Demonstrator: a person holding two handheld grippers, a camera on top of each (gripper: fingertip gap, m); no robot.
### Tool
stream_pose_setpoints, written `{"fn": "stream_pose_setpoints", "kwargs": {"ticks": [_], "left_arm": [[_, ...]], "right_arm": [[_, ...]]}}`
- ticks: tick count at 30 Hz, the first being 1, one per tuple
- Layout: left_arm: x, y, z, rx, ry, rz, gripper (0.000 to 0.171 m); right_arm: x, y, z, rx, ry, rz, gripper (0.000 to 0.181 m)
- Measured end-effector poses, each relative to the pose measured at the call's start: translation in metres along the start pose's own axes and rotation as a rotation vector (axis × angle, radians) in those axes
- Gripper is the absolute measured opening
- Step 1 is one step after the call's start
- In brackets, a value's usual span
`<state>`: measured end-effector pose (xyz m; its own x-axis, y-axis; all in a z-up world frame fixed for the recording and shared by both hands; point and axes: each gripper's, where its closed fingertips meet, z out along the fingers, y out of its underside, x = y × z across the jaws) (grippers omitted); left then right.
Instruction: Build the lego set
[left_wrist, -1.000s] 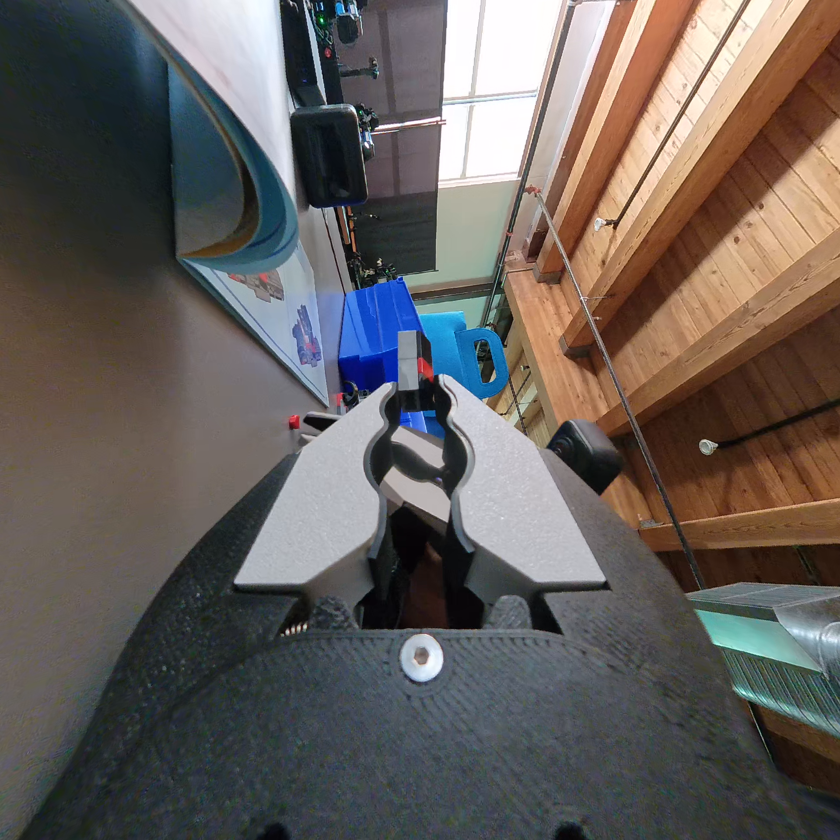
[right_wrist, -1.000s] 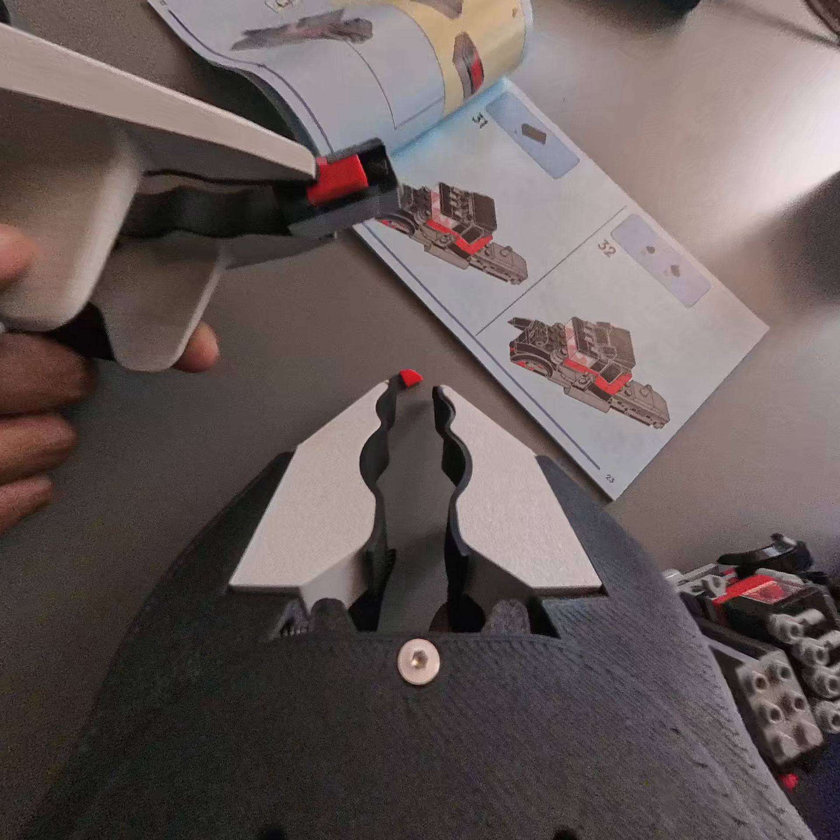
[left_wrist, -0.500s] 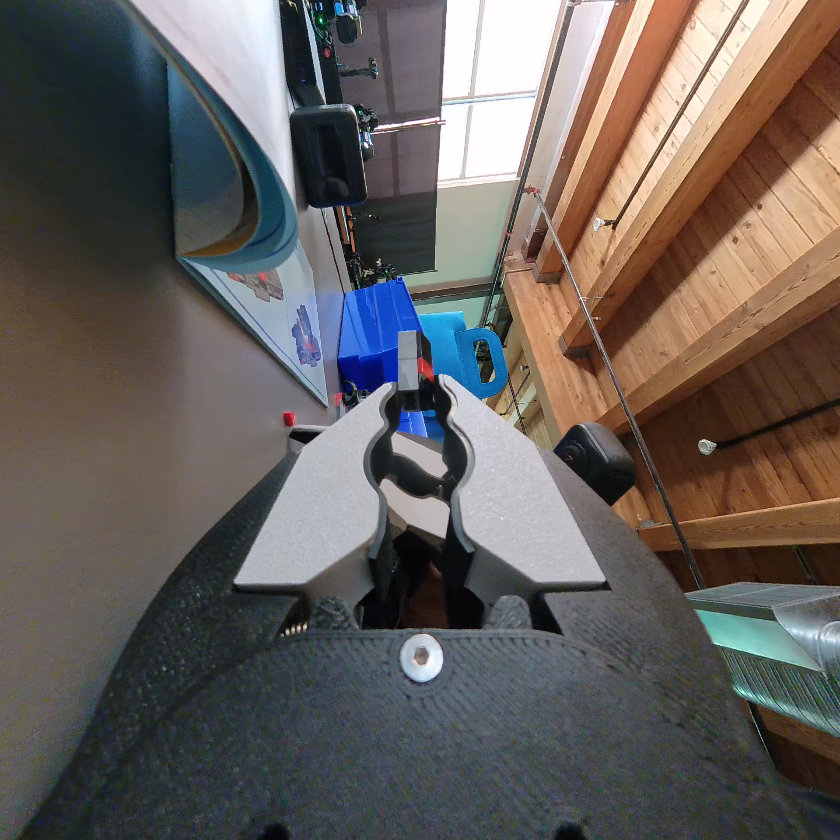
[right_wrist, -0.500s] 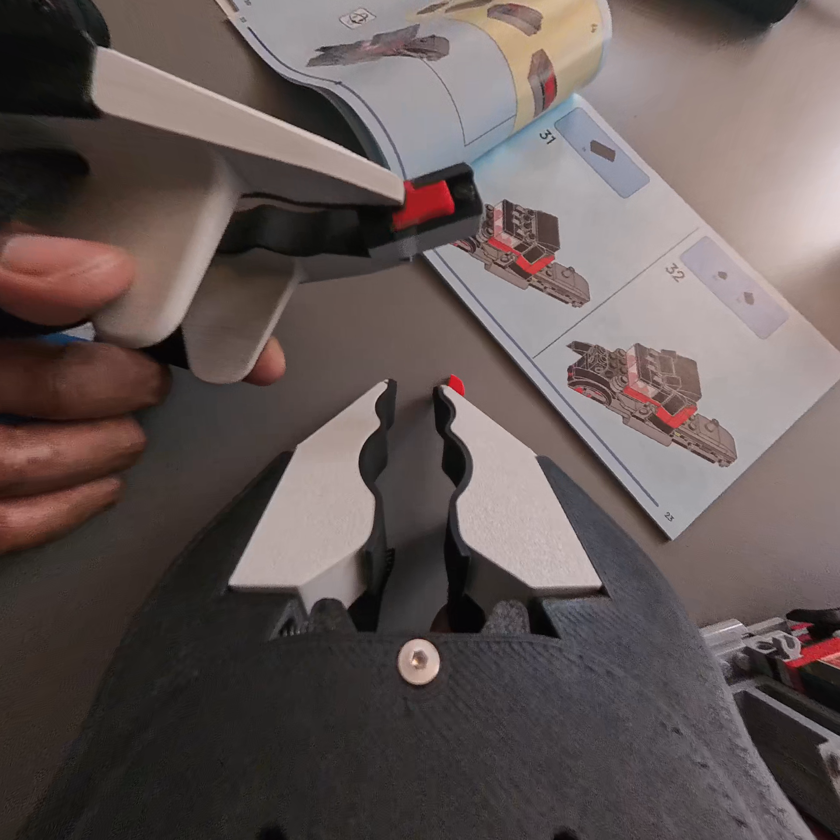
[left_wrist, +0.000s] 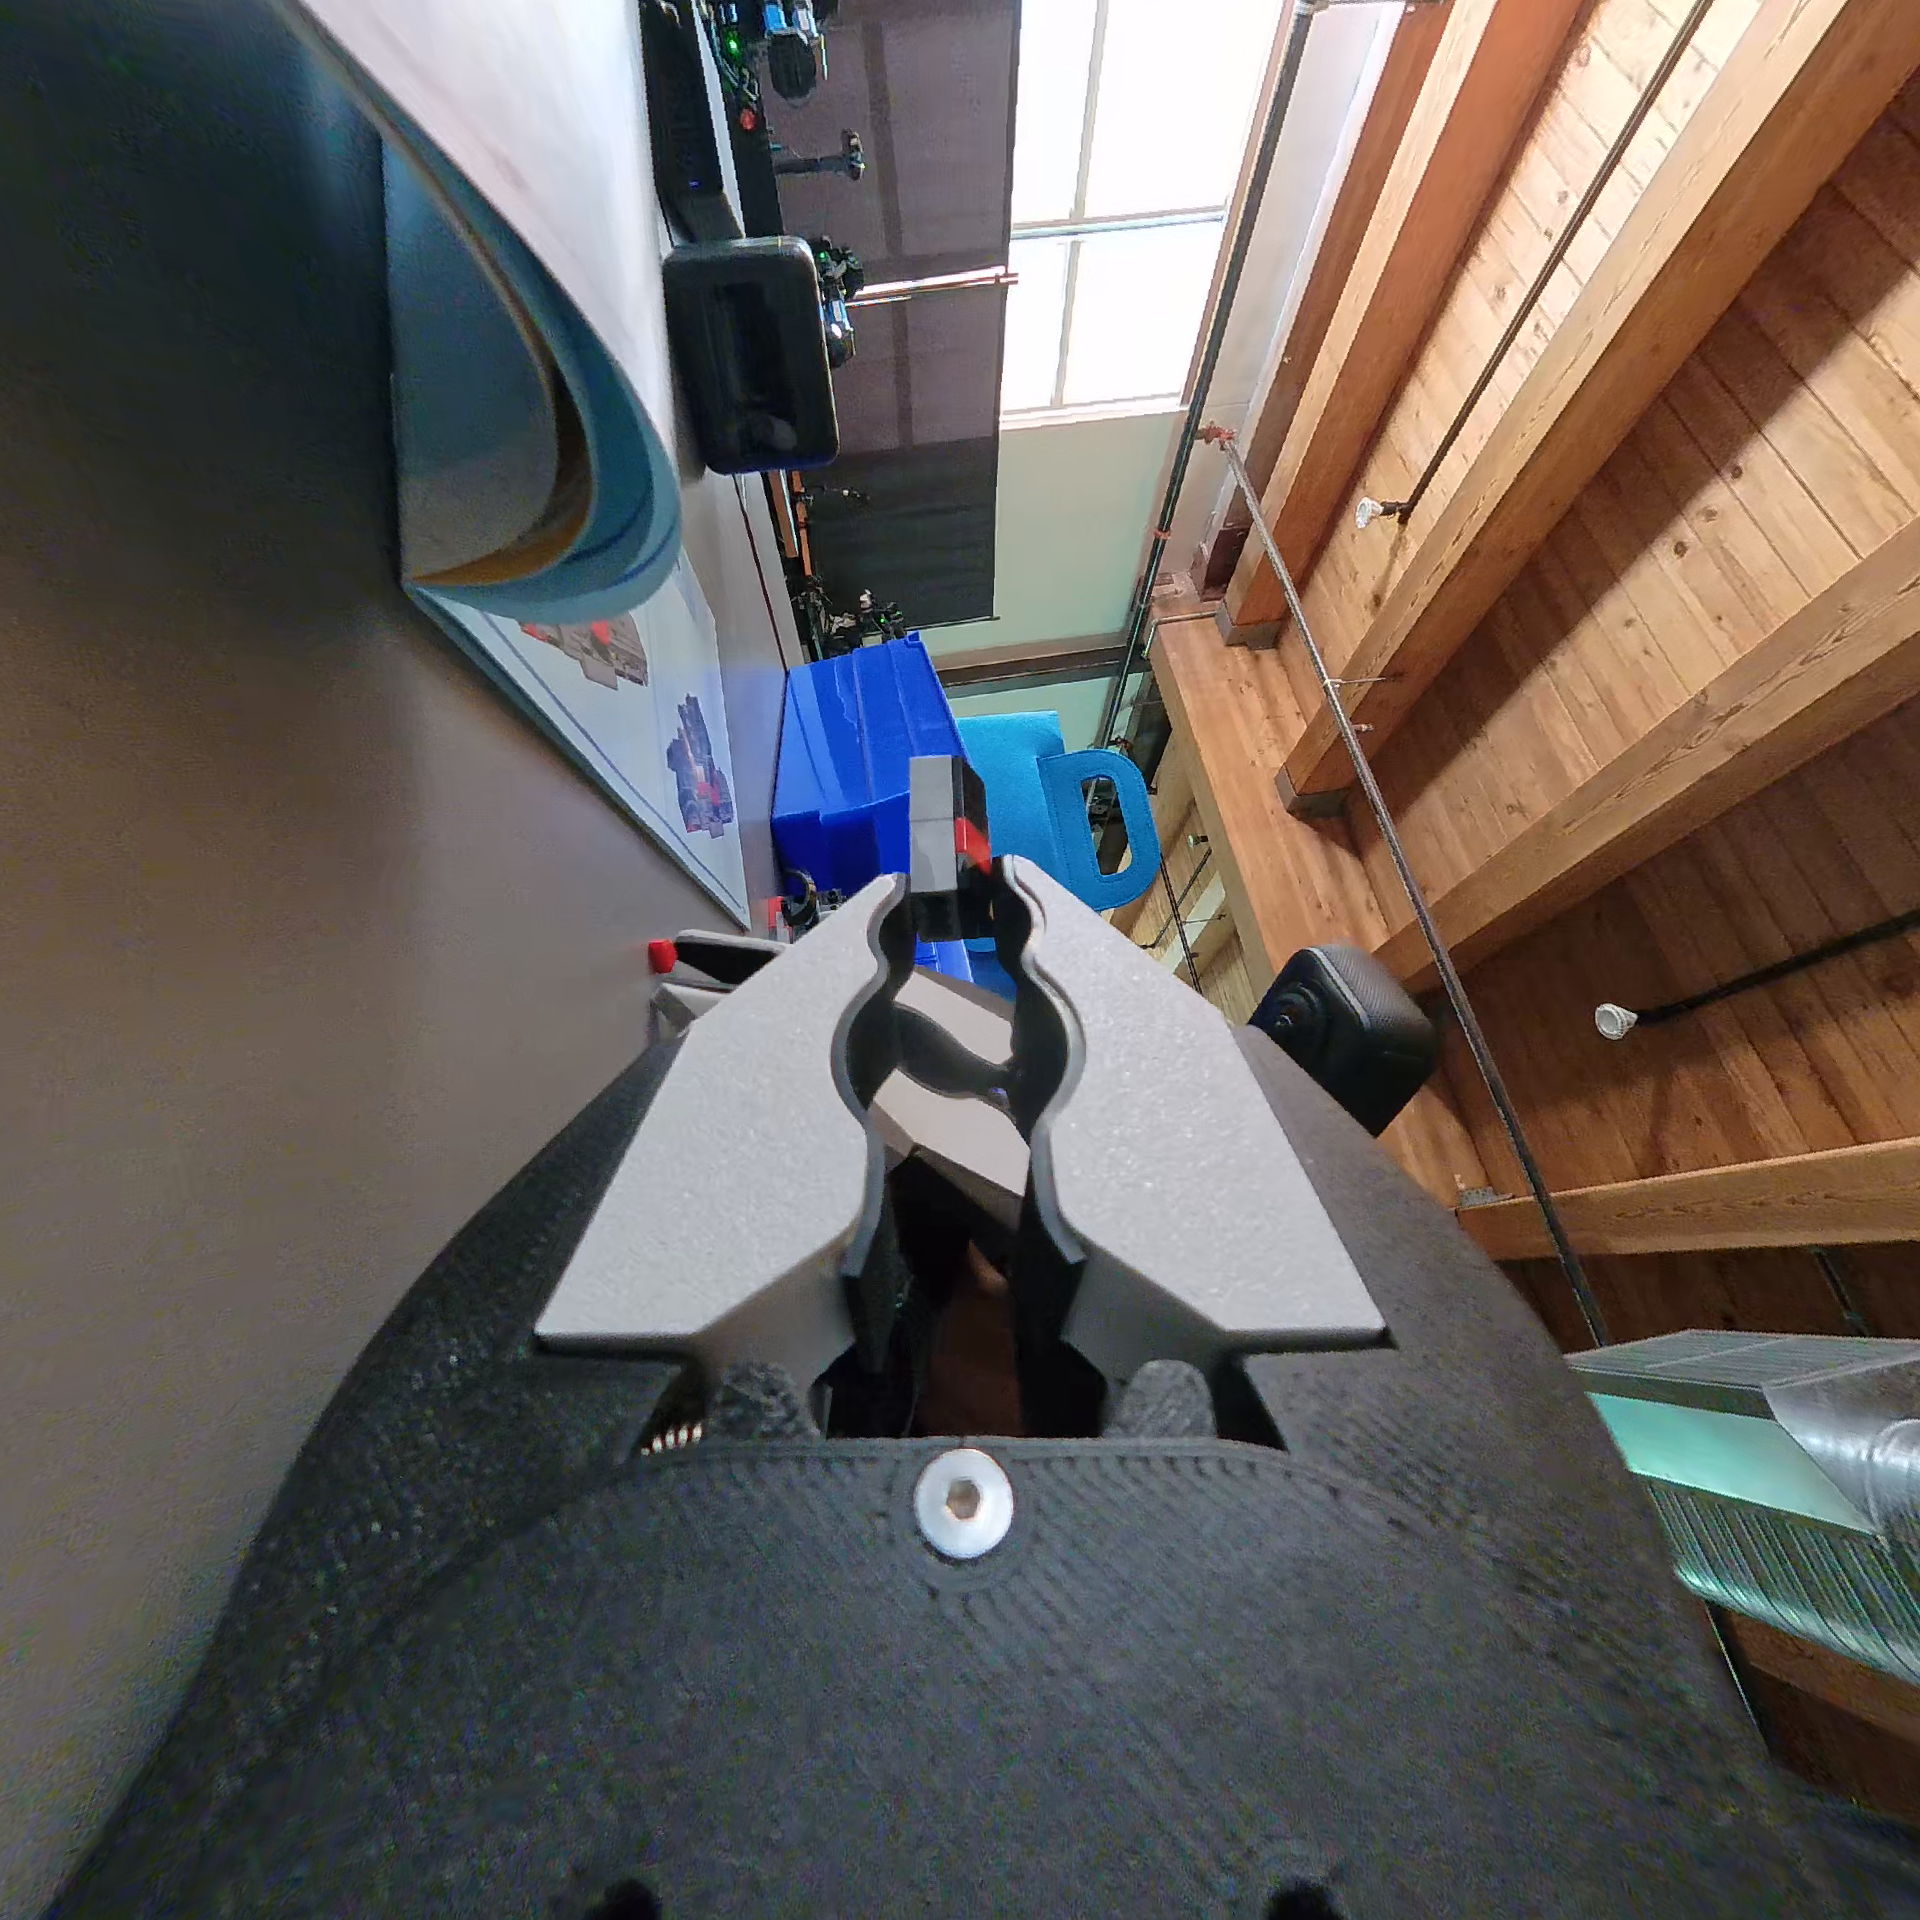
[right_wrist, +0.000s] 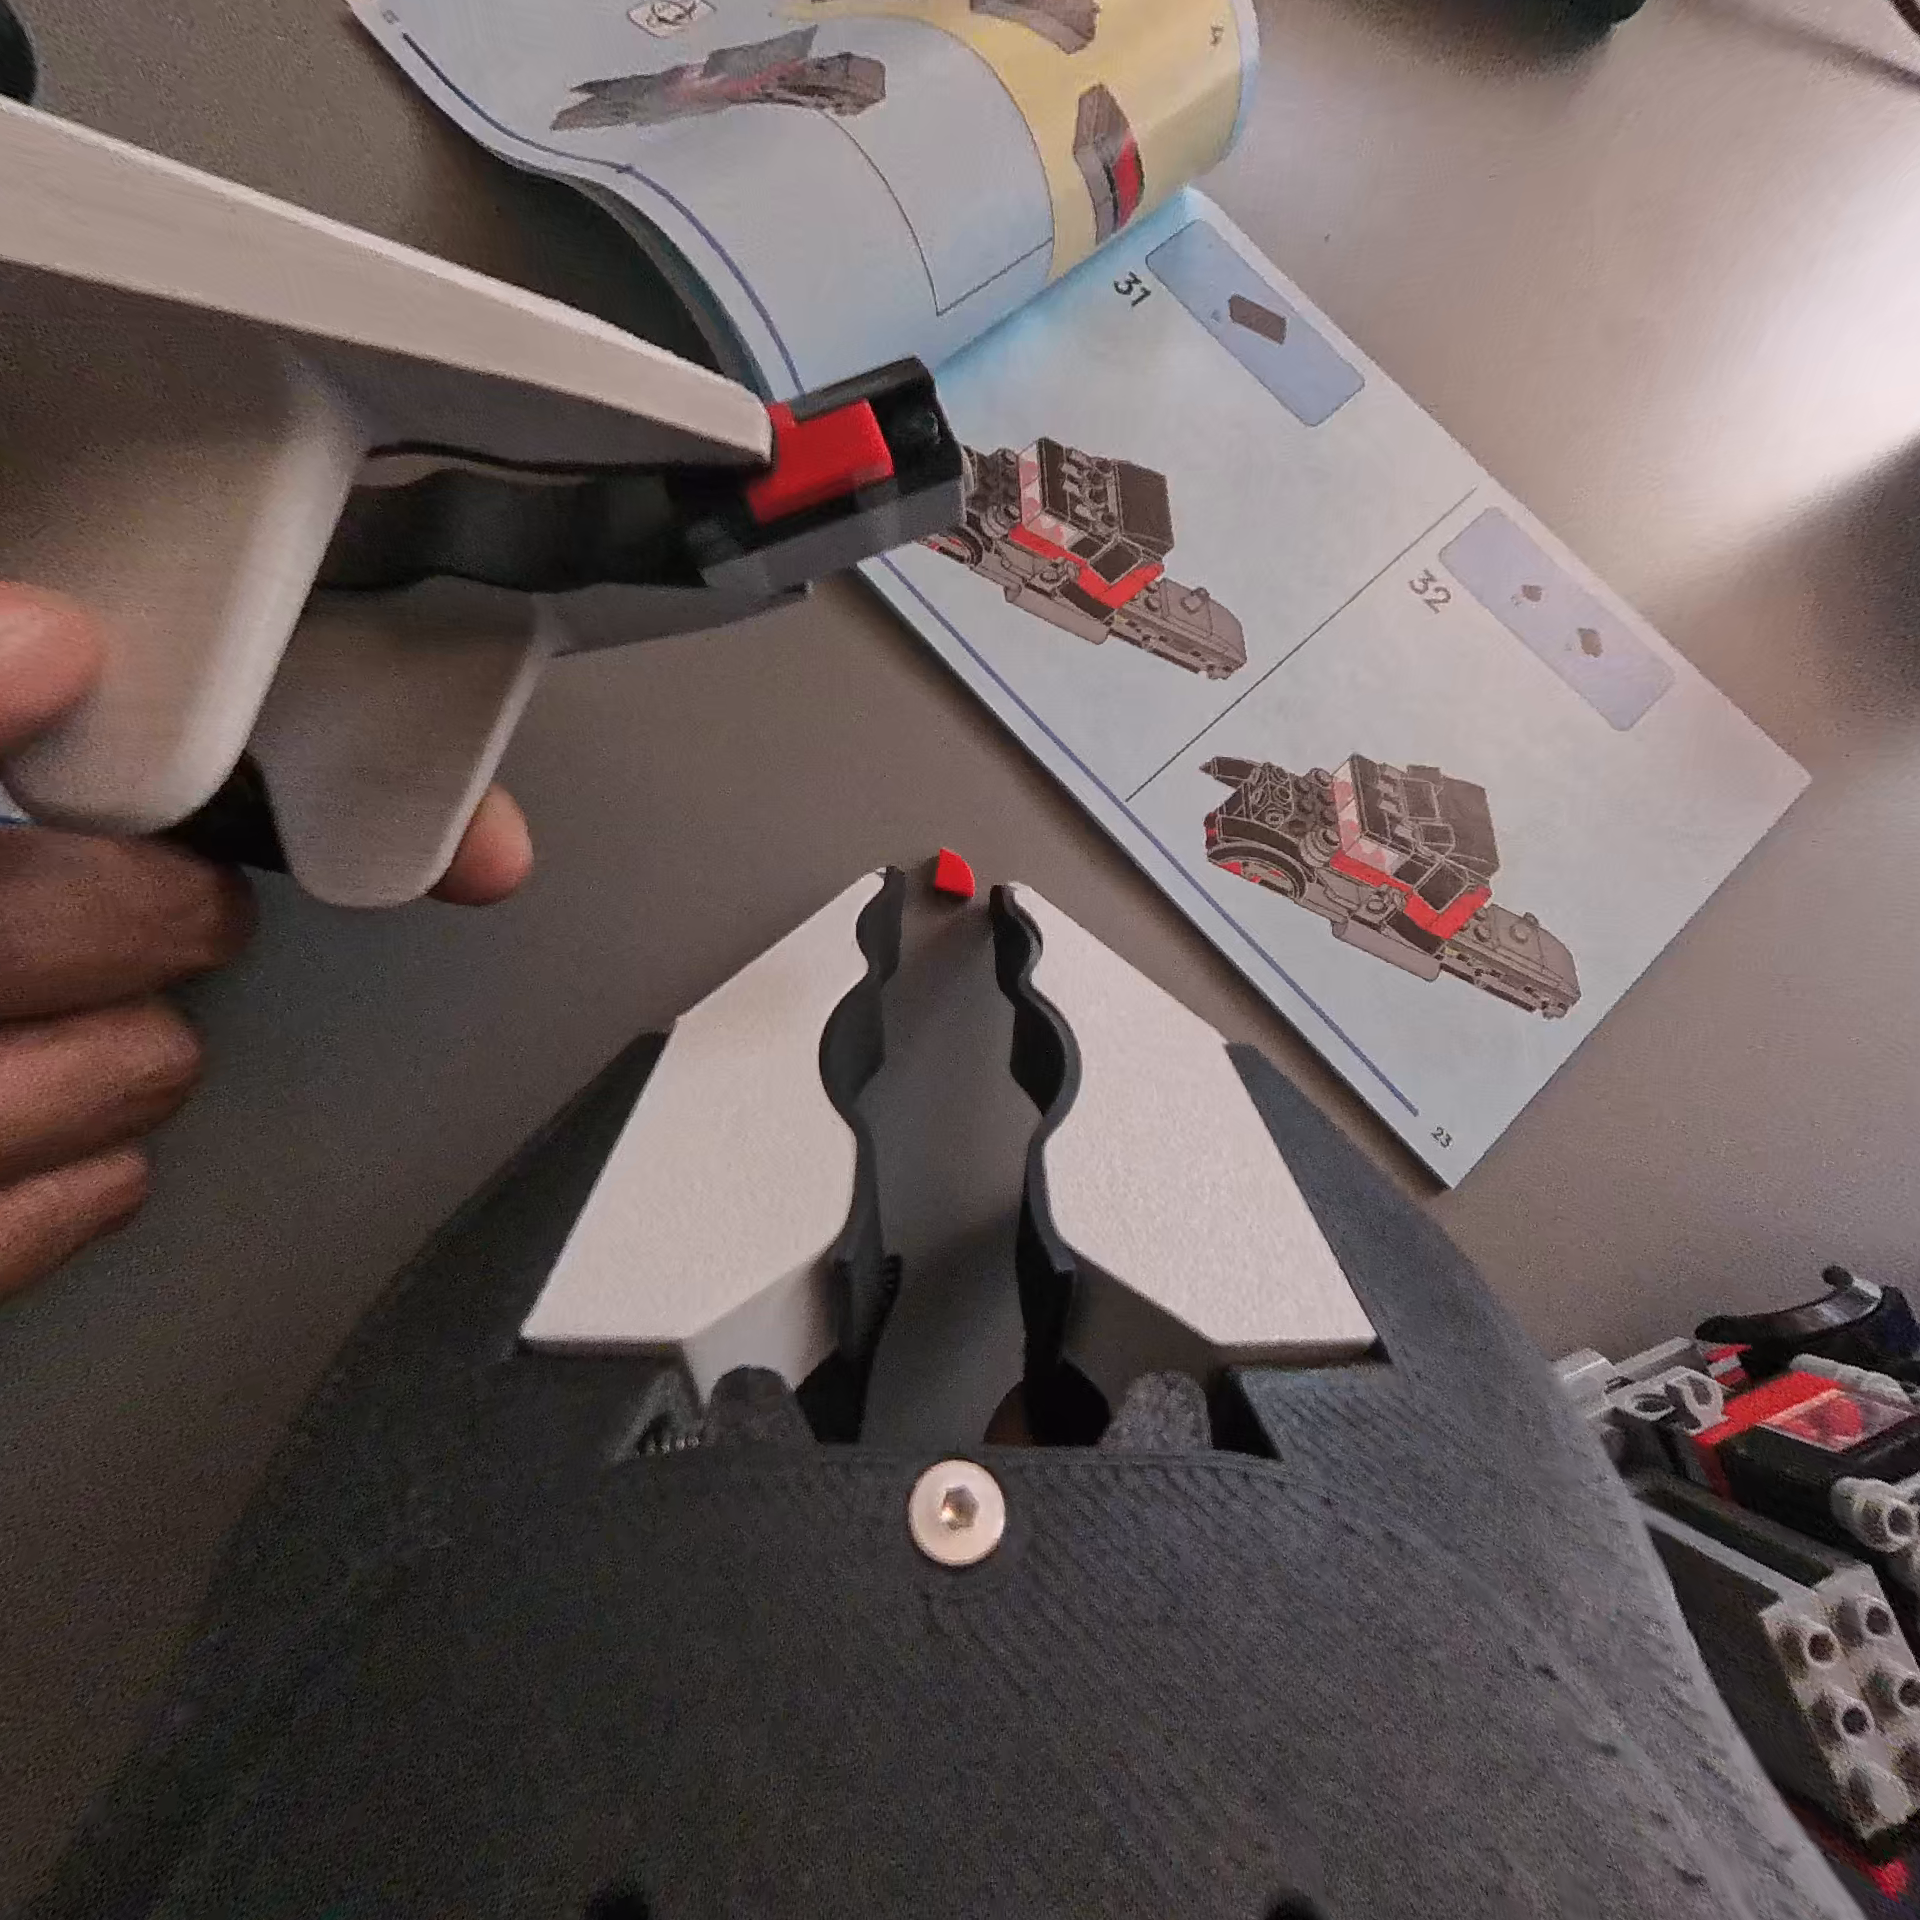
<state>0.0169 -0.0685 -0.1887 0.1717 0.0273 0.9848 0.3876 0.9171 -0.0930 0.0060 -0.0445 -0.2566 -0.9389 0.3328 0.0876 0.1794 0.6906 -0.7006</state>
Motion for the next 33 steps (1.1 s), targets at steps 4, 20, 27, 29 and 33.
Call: {"fn": "stream_pose_setpoints", "kwargs": {"ticks": [4,20,27,29,33], "left_arm": [[0.0,0.0,0.0,-0.003,0.0,-0.002,0.015],[0.002,0.003,0.0,-0.043,0.031,-0.075,0.015],[0.003,0.003,0.0,-0.049,0.043,-0.079,0.015],[0.003,0.003,0.0,-0.051,0.044,-0.078,0.015],[0.003,0.004,0.001,-0.056,0.044,-0.074,0.015]], "right_arm": [[0.002,-0.001,0.001,0.0,0.005,-0.027,0.009],[0.004,-0.067,-0.051,0.156,-0.124,-0.254,0.008],[-0.005,-0.078,-0.046,0.121,-0.194,-0.337,0.008],[-0.006,-0.077,-0.044,0.102,-0.204,-0.35,0.008],[-0.005,-0.076,-0.041,0.076,-0.209,-0.369,0.008]]}}
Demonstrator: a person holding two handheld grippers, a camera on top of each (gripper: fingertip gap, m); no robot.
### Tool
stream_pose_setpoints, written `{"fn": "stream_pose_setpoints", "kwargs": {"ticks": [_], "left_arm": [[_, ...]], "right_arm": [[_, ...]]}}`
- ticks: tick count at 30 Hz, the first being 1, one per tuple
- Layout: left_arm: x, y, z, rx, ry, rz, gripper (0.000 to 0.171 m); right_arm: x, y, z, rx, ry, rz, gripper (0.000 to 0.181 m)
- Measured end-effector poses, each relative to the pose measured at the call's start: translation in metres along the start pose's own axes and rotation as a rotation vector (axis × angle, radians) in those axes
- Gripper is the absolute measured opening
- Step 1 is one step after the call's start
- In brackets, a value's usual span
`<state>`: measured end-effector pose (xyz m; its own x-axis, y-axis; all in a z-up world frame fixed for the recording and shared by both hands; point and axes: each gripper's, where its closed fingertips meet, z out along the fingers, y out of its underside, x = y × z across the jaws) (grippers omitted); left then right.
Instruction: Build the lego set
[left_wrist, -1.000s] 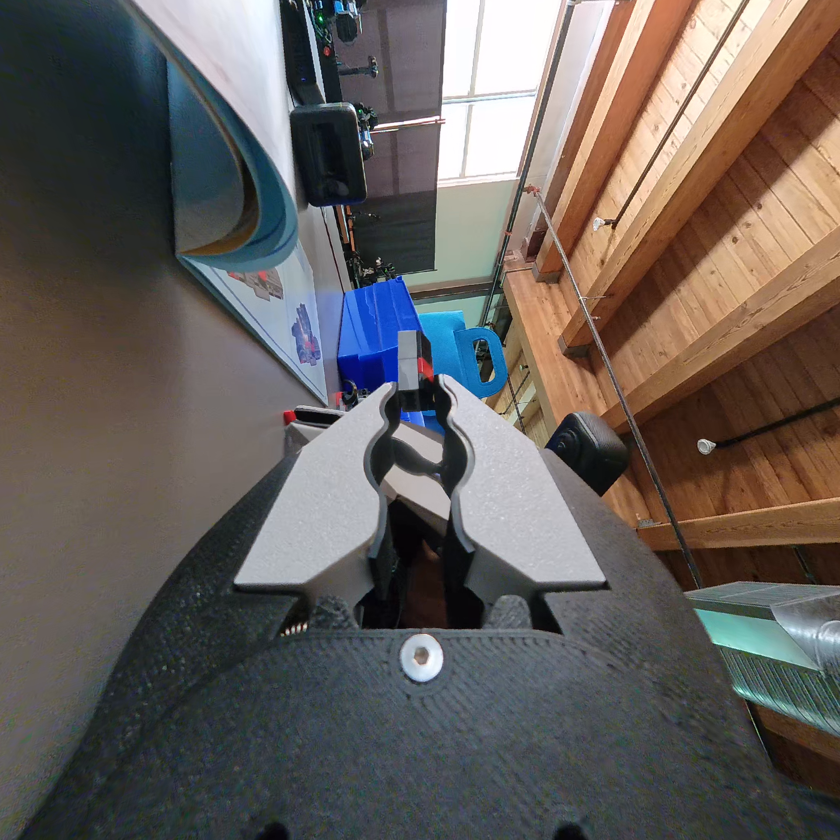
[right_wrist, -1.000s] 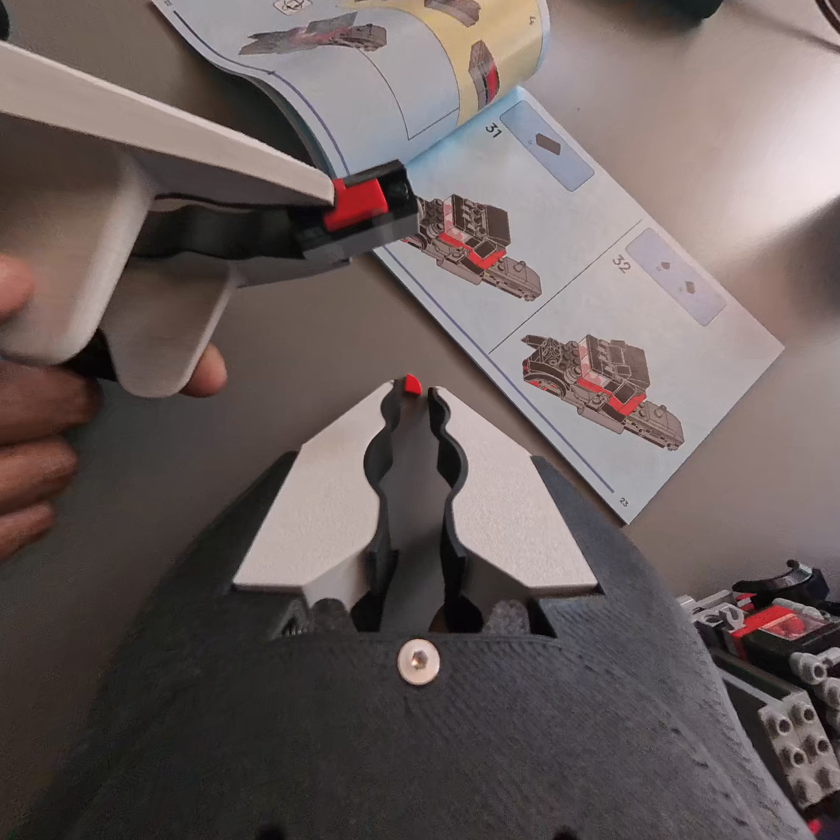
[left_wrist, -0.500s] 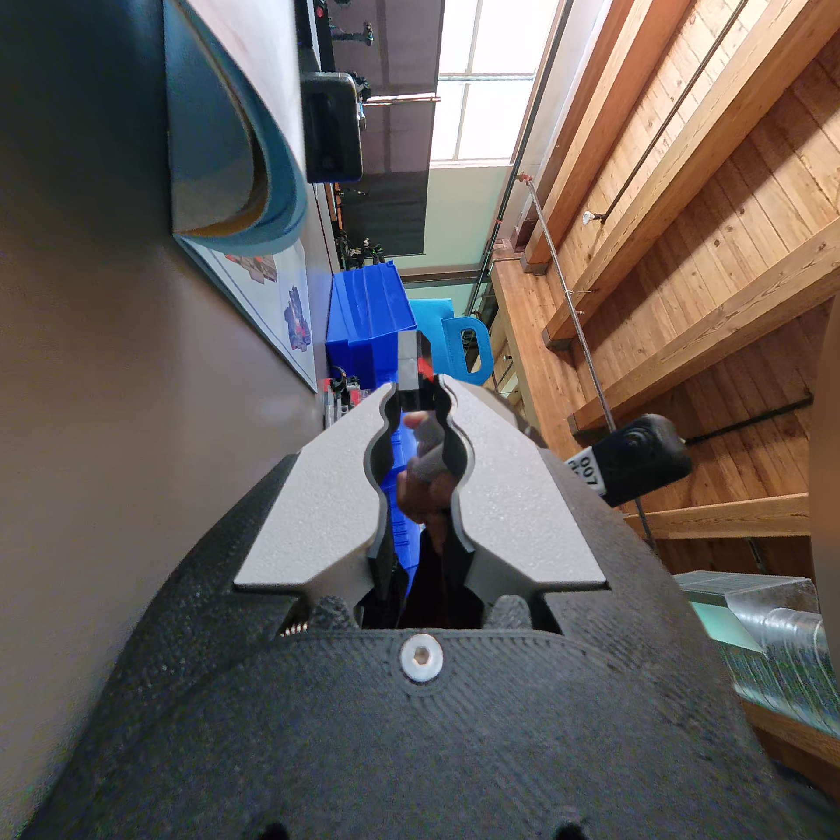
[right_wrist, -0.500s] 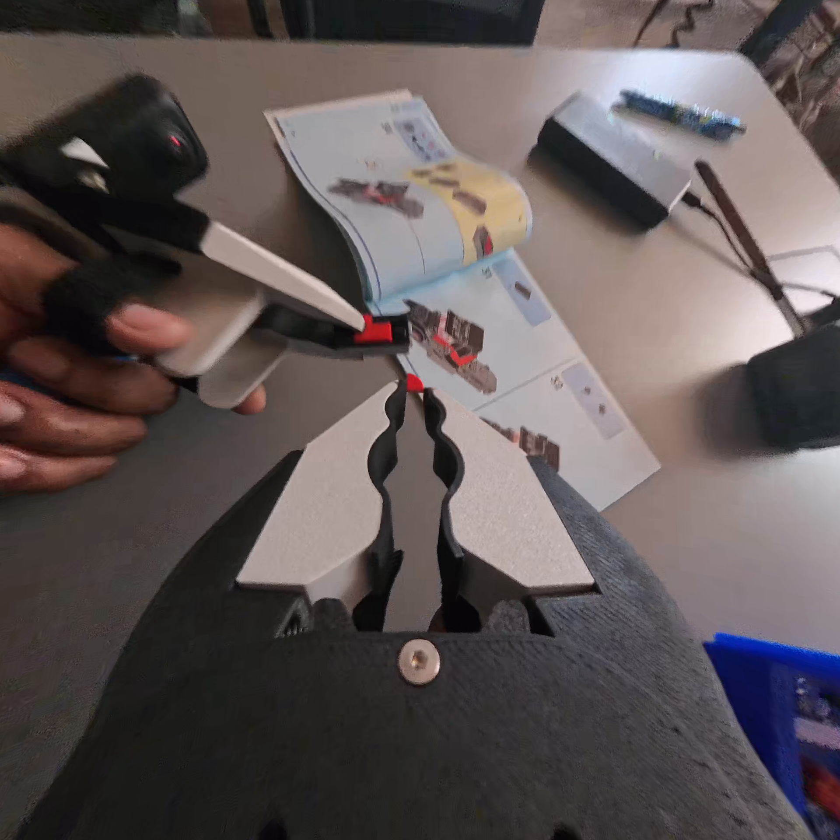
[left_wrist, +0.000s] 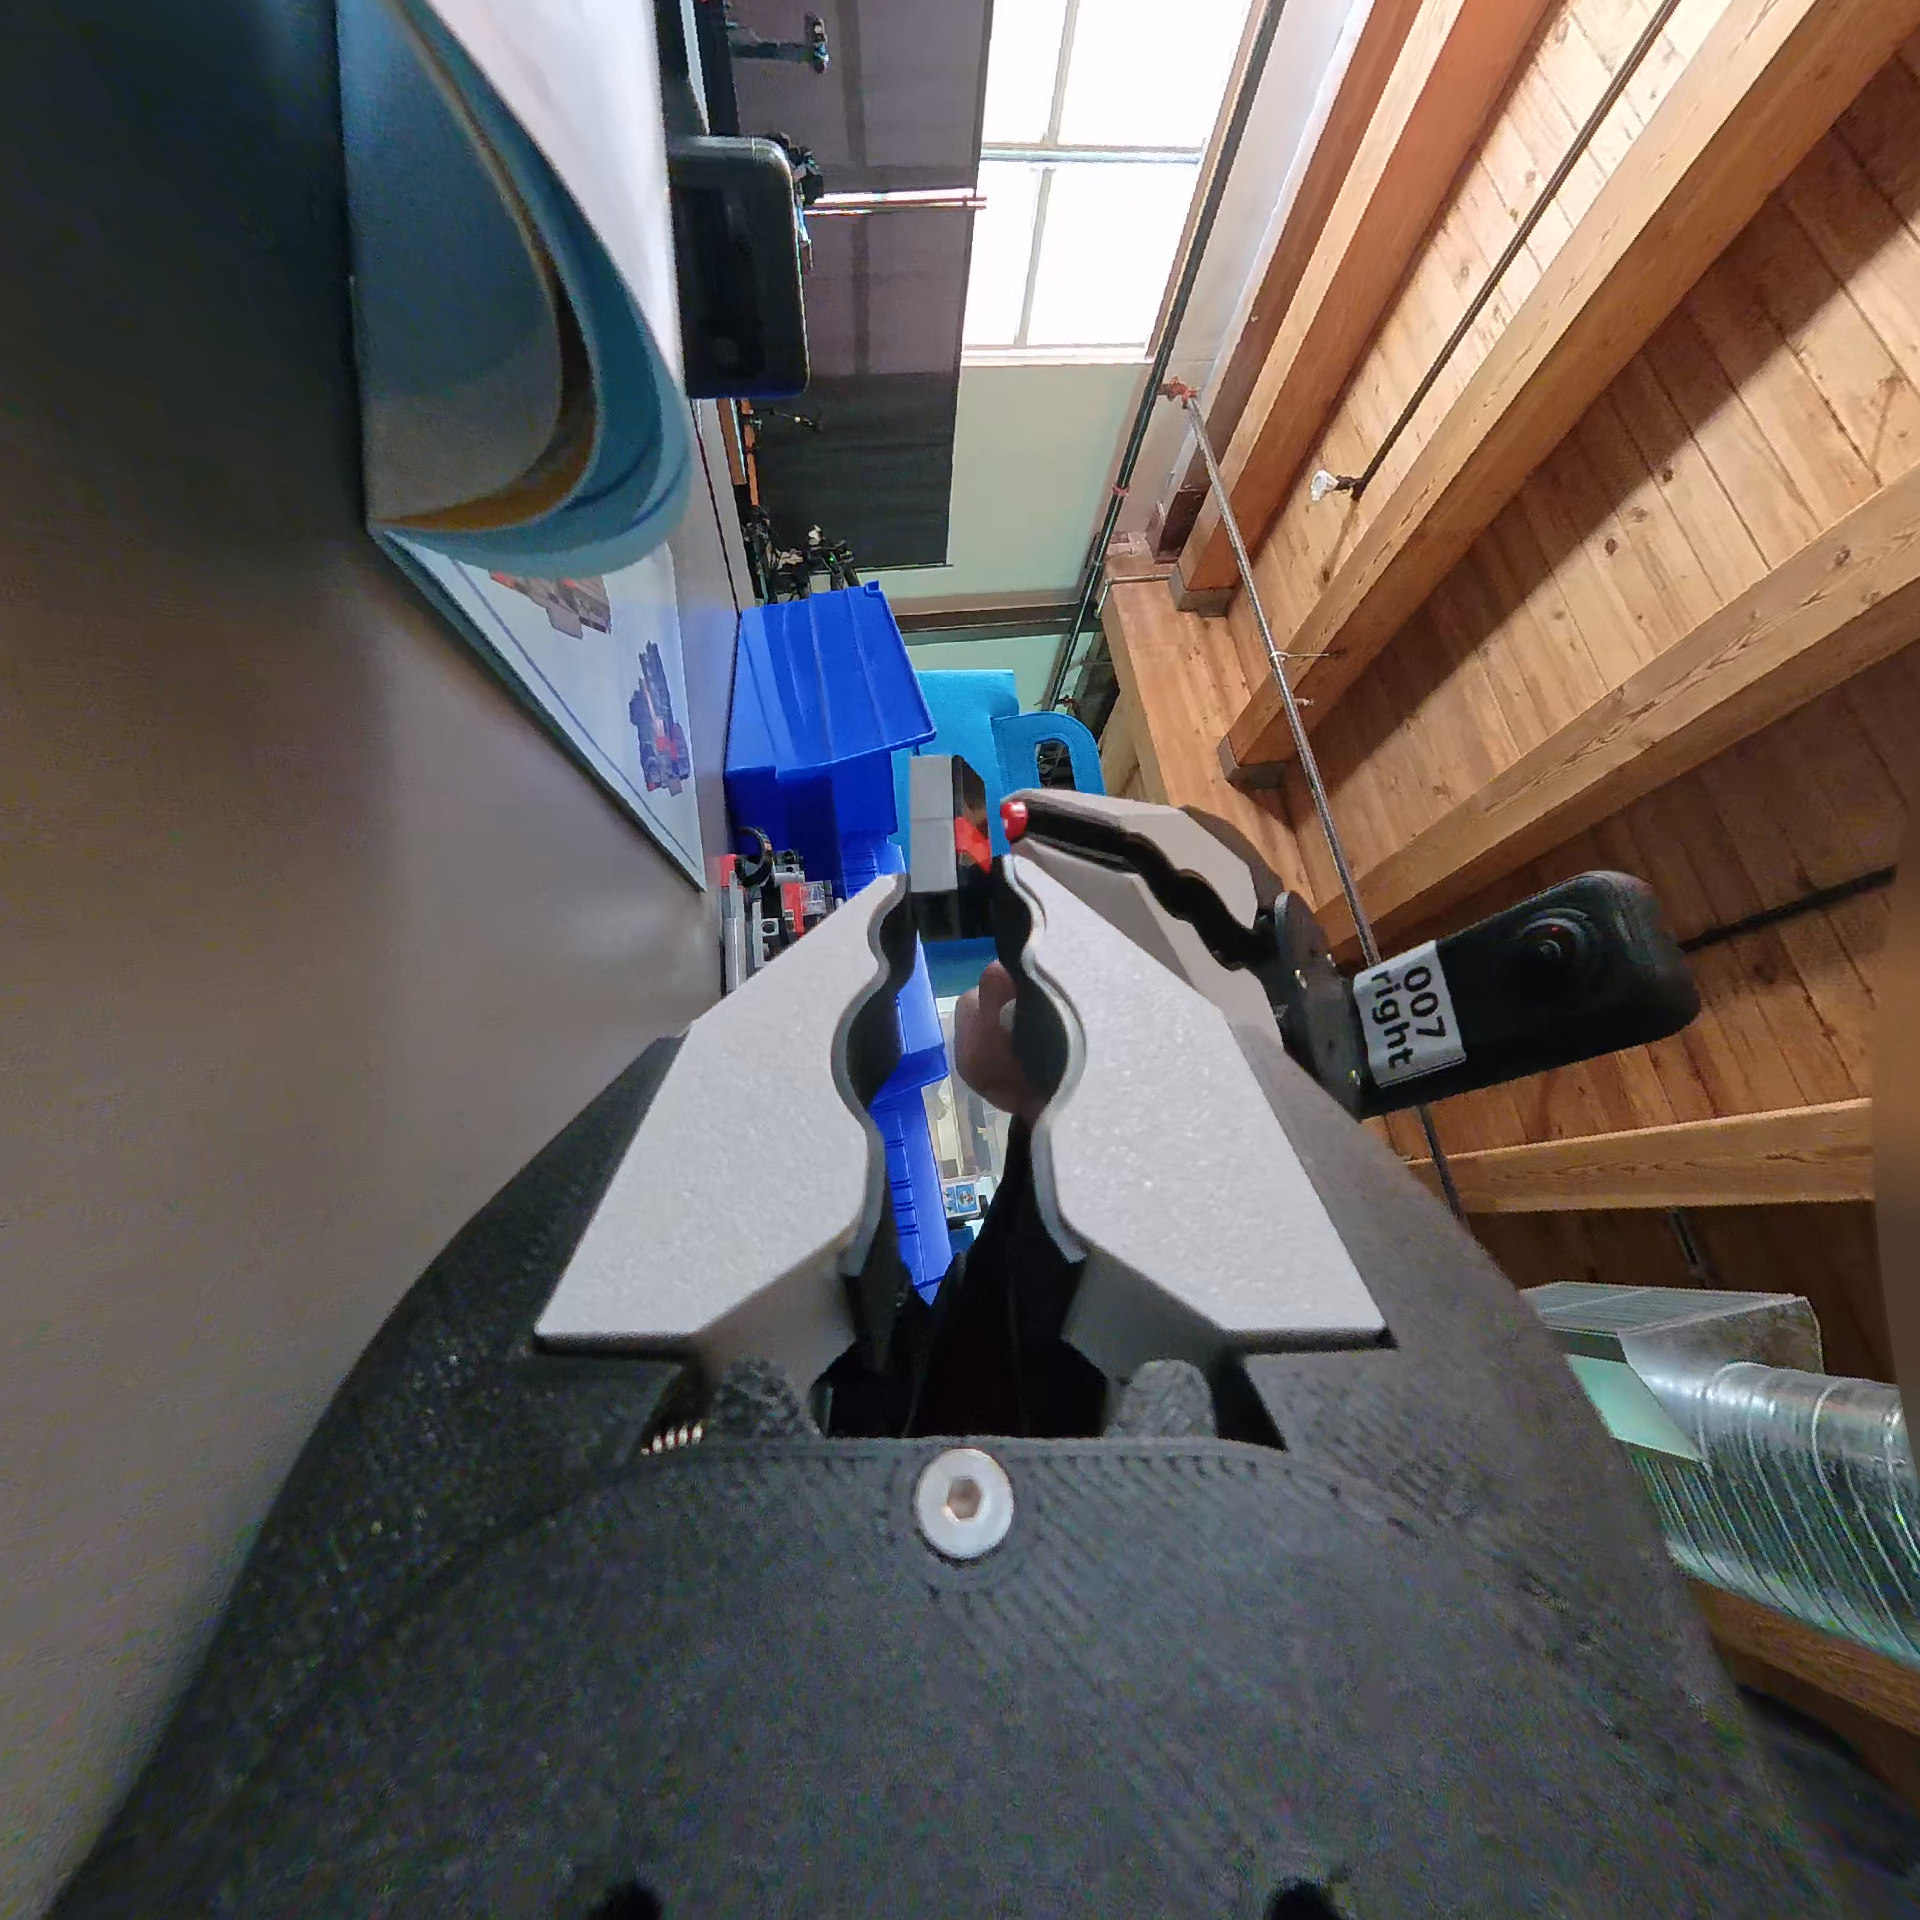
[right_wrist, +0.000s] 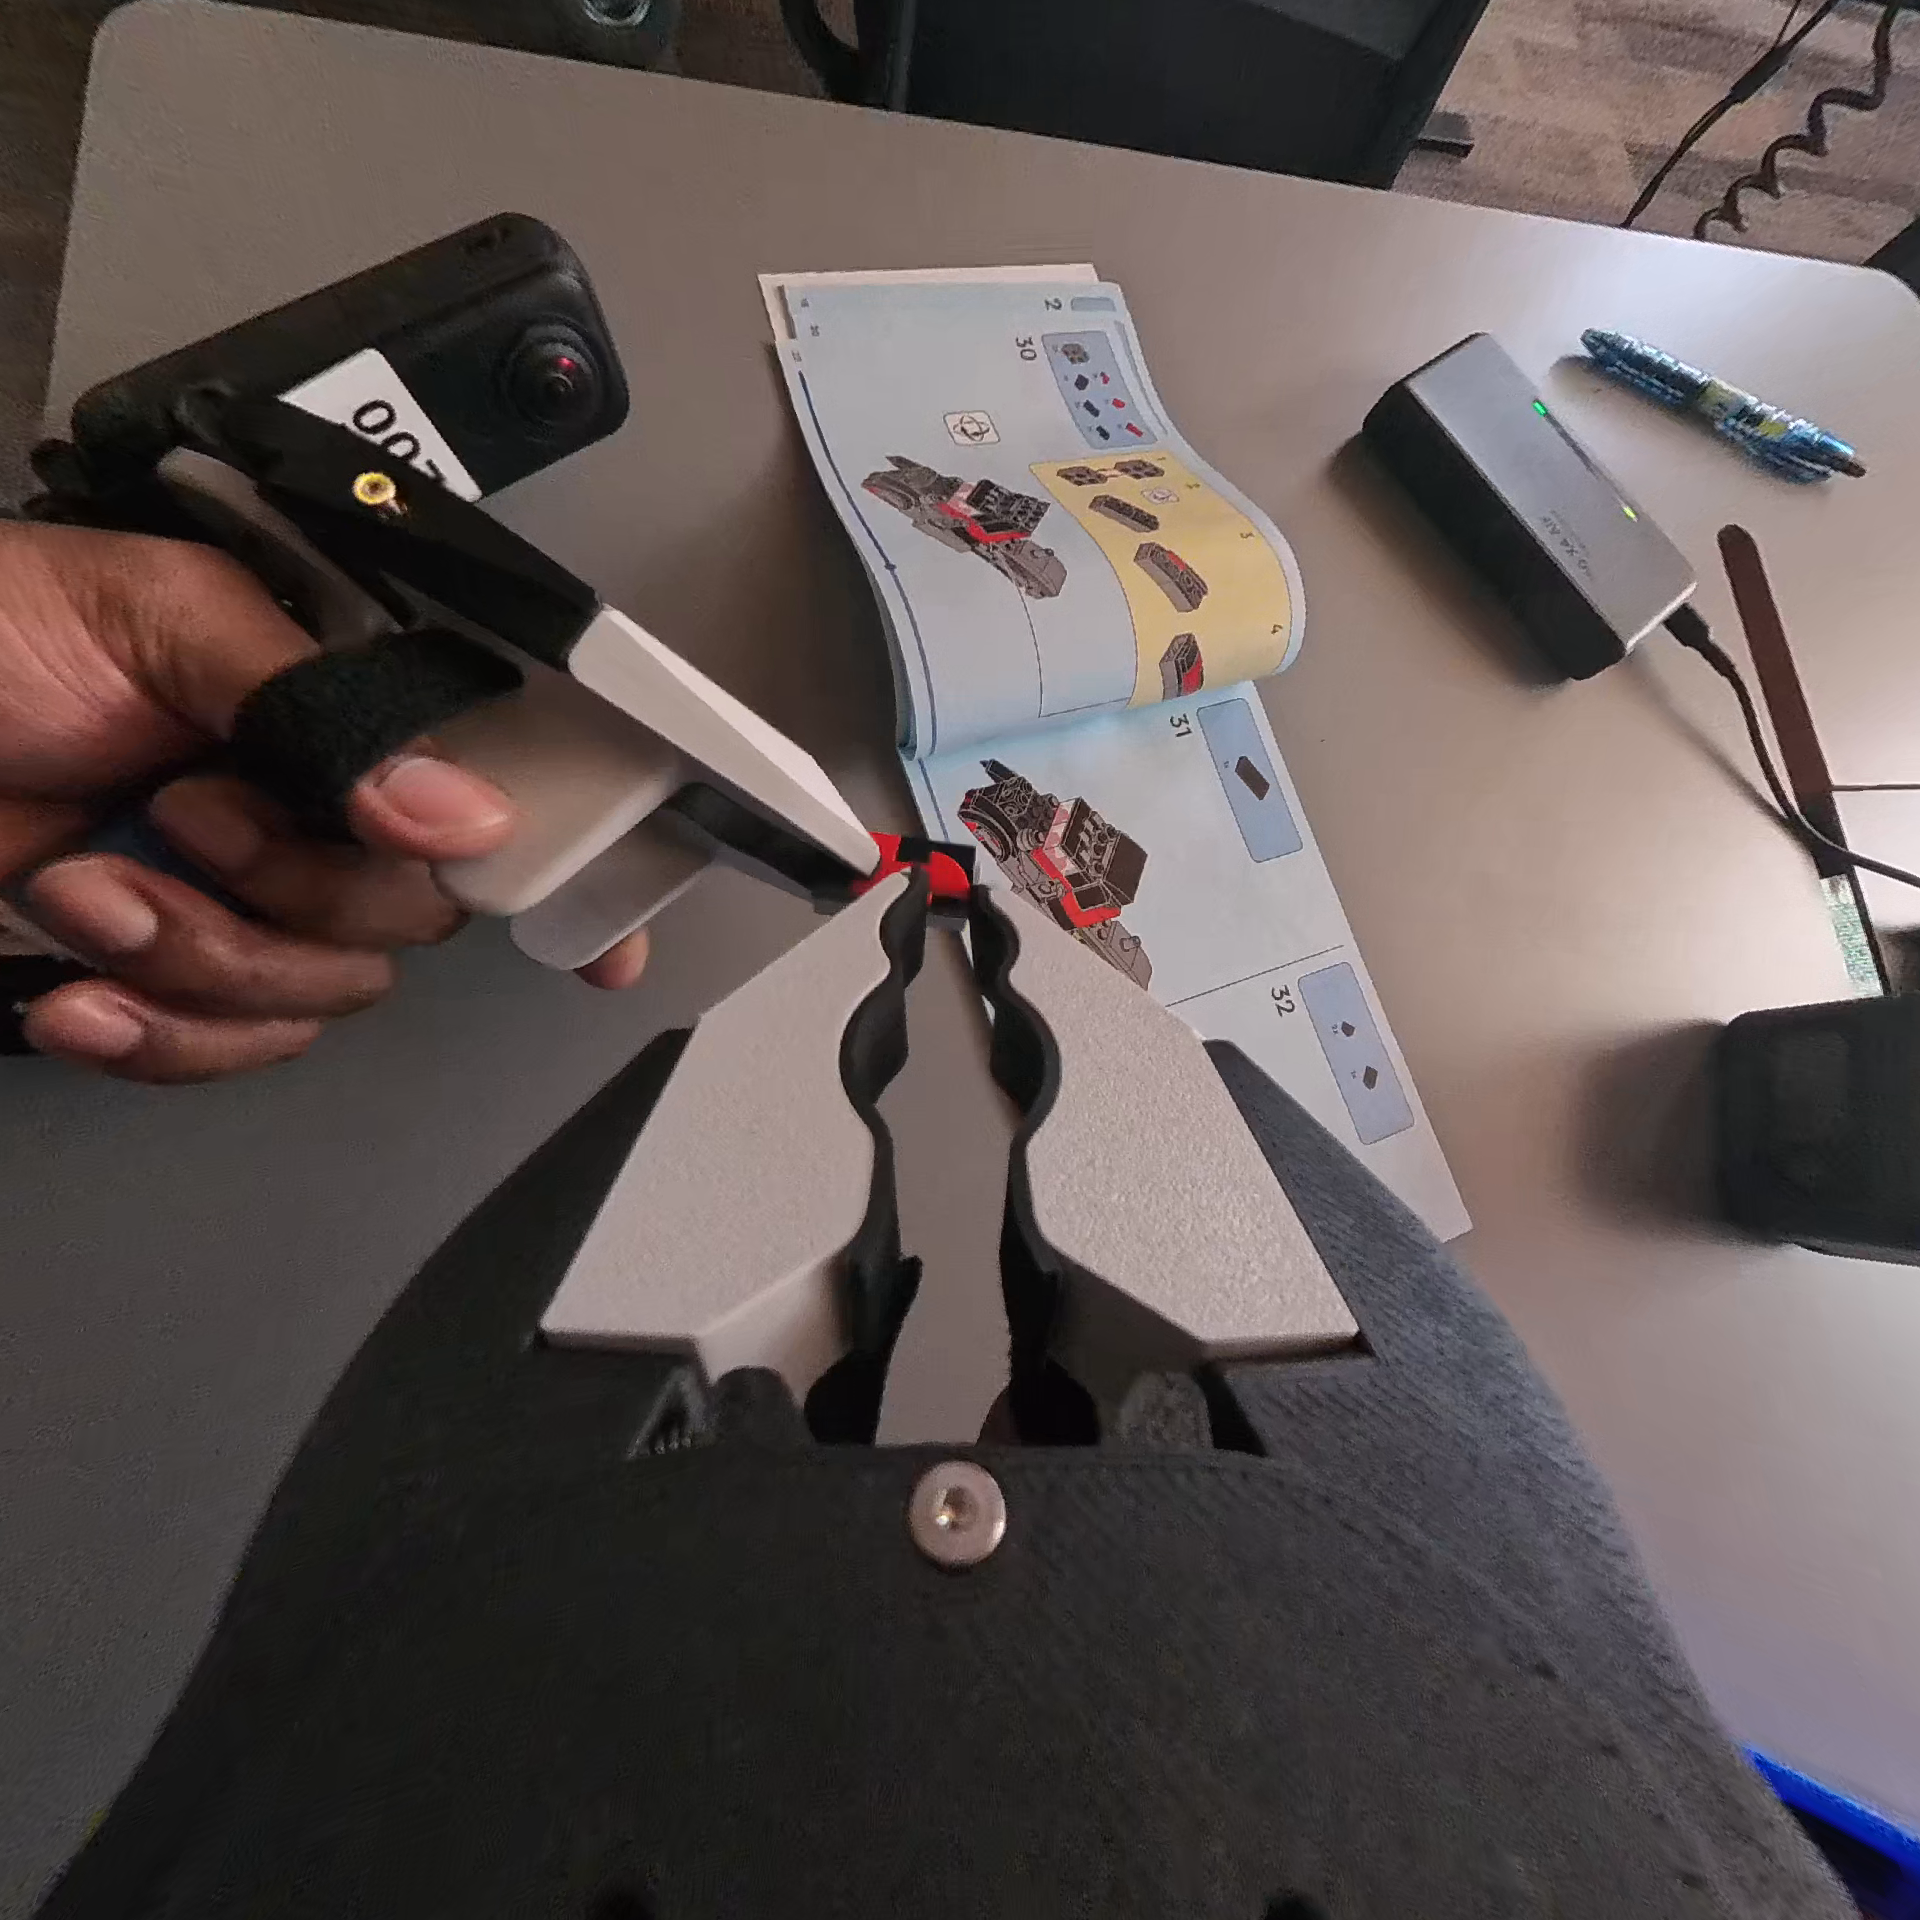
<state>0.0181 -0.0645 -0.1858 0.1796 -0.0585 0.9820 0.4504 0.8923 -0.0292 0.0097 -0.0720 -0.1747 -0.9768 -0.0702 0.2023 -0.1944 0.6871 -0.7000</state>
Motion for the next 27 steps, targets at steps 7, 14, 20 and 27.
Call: {"fn": "stream_pose_setpoints", "kwargs": {"ticks": [7,14,20,27], "left_arm": [[0.0002,0.0001,-0.0002,0.0,0.002,0.0,0.015],[0.0002,-0.0001,-0.0002,0.002,0.001,0.002,0.015],[0.0001,0.0001,-0.0002,0.003,0.0,0.004,0.015],[0.0002,0.0002,-0.0003,0.004,0.0,0.006,0.015]], "right_arm": [[0.002,0.0018,0.0016,-0.019,0.006,-0.015,0.008],[0.0028,0.0017,0.0016,-0.025,0.005,-0.018,0.008],[0.0014,0.002,0.002,-0.026,-0.006,-0.014,0.008],[0.0004,0.0009,0.0021,-0.021,-0.012,-0.007,0.009]]}}
